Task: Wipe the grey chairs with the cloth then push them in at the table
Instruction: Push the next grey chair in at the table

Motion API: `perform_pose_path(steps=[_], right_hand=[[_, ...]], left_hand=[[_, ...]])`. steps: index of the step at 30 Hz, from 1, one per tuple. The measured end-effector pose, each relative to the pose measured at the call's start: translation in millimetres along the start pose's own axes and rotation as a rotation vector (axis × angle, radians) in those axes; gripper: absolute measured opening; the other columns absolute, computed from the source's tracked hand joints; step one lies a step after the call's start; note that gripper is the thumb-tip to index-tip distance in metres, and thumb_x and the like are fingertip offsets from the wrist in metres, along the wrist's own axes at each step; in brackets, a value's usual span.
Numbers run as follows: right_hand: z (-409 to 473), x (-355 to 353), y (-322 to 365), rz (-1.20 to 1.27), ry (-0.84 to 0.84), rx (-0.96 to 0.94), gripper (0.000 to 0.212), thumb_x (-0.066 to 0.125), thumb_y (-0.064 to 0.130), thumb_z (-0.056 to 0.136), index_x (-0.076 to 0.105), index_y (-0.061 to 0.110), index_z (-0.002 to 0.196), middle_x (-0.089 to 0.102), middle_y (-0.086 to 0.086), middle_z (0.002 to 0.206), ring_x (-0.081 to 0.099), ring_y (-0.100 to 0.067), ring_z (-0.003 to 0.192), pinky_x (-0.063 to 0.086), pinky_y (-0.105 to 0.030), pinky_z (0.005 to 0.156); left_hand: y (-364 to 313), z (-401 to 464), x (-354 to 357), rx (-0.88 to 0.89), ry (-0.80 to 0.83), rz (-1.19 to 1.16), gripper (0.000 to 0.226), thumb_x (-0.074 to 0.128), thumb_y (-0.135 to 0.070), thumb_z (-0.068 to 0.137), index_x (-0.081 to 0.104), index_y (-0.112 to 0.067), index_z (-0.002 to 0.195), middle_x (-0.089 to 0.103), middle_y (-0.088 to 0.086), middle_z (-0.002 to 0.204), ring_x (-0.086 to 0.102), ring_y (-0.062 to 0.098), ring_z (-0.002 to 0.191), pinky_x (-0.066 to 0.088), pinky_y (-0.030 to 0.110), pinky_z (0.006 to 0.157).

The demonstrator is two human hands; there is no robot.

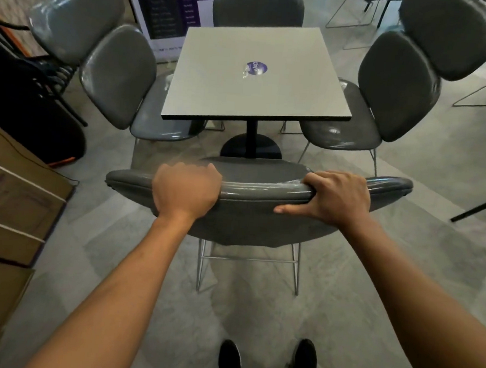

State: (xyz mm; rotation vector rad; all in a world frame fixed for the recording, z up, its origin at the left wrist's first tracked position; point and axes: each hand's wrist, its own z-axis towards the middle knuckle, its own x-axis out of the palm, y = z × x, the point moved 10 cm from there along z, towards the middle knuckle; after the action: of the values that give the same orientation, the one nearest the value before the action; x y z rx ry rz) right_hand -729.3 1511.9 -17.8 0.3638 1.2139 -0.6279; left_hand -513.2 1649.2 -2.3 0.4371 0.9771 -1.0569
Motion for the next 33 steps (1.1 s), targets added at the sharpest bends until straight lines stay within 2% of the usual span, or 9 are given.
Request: perform_pose_path(steps=[5,10,15,18,23,27,30,33], right_hand=[[10.7,5.4,-6.0,0.004,-0.051,0.019,0.084,0.034,0.104,0.066,0.063,0.025,0.070,0.064,0.007,0.065,0.044,-0.011,0.056,0.028,-0.023,0.057],[17.6,6.4,-11.4,0.010,-0.085,0.022,0.082,0.039,0.103,0.066,0.063,0.024,0.070,0.064,0.006,0.064,0.058,-0.016,0.058,0.027,-0.024,0.058],[15.6,4.1,-12.8,0.024,-0.176,-0.004,0.079,0.046,0.099,0.068,0.061,0.021,0.065,0.064,0.003,0.062,0.061,-0.018,0.057,0.035,-0.026,0.055],[20.8,2.3,-20.9,0.025,-0.204,0.000,0.078,0.049,0.098,0.067,0.059,0.021,0.062,0.062,0.004,0.059,0.060,-0.017,0.055,0.030,-0.025,0.054],[36.2,3.1,-46.3,0.064,-0.155,0.019,0.083,0.042,0.103,0.063,0.061,0.023,0.066,0.062,0.005,0.064,0.057,-0.018,0.057,0.029,-0.025,0.055],[49.7,13.3,-41.6,0.058,-0.188,0.064,0.082,0.042,0.103,0.063,0.056,0.022,0.062,0.060,0.005,0.060,0.056,-0.018,0.055,0.030,-0.025,0.053],[53.9,15.7,-43.3,0.053,-0.214,0.065,0.081,0.042,0.102,0.065,0.057,0.023,0.061,0.059,0.005,0.059,0.055,-0.017,0.053,0.027,-0.024,0.054],[52.1,18.7,-46.2,0.062,-0.191,0.070,0.082,0.041,0.102,0.066,0.060,0.022,0.064,0.061,0.005,0.061,0.056,-0.016,0.055,0.026,-0.025,0.056]], left_hand=[[2.0,9.5,7.2,0.012,-0.049,-0.035,0.050,0.050,-0.029,0.096,0.061,-0.011,0.051,0.056,0.009,0.050,0.048,0.031,0.049,0.041,0.037,0.062],[0.6,17.1,8.0,0.016,-0.102,-0.041,0.048,0.053,-0.026,0.094,0.059,-0.010,0.050,0.053,0.009,0.048,0.047,0.031,0.047,0.040,0.036,0.060],[1.0,18.8,10.3,0.019,-0.111,-0.071,0.049,0.051,-0.027,0.094,0.055,-0.012,0.048,0.050,0.007,0.046,0.046,0.031,0.046,0.043,0.036,0.059],[-4.4,23.1,13.1,0.012,-0.110,-0.077,0.049,0.051,-0.028,0.094,0.054,-0.013,0.047,0.048,0.005,0.046,0.044,0.030,0.045,0.041,0.036,0.058],[-25.1,37.5,31.2,0.023,-0.065,-0.025,0.047,0.052,-0.028,0.093,0.057,-0.015,0.048,0.050,0.004,0.046,0.046,0.028,0.047,0.032,0.033,0.061],[-11.2,55.7,37.7,0.016,-0.059,-0.056,0.048,0.049,-0.027,0.093,0.057,-0.012,0.049,0.051,0.007,0.047,0.044,0.029,0.046,0.039,0.034,0.060],[-10.3,61.4,36.7,-0.015,-0.098,-0.070,0.048,0.048,-0.027,0.094,0.056,-0.011,0.050,0.044,0.006,0.047,0.035,0.024,0.047,0.034,0.033,0.060],[-7.1,61.3,45.5,-0.063,-0.021,-0.086,0.048,0.049,-0.028,0.097,0.059,-0.011,0.053,0.044,0.005,0.051,0.042,0.028,0.050,0.041,0.038,0.063]])
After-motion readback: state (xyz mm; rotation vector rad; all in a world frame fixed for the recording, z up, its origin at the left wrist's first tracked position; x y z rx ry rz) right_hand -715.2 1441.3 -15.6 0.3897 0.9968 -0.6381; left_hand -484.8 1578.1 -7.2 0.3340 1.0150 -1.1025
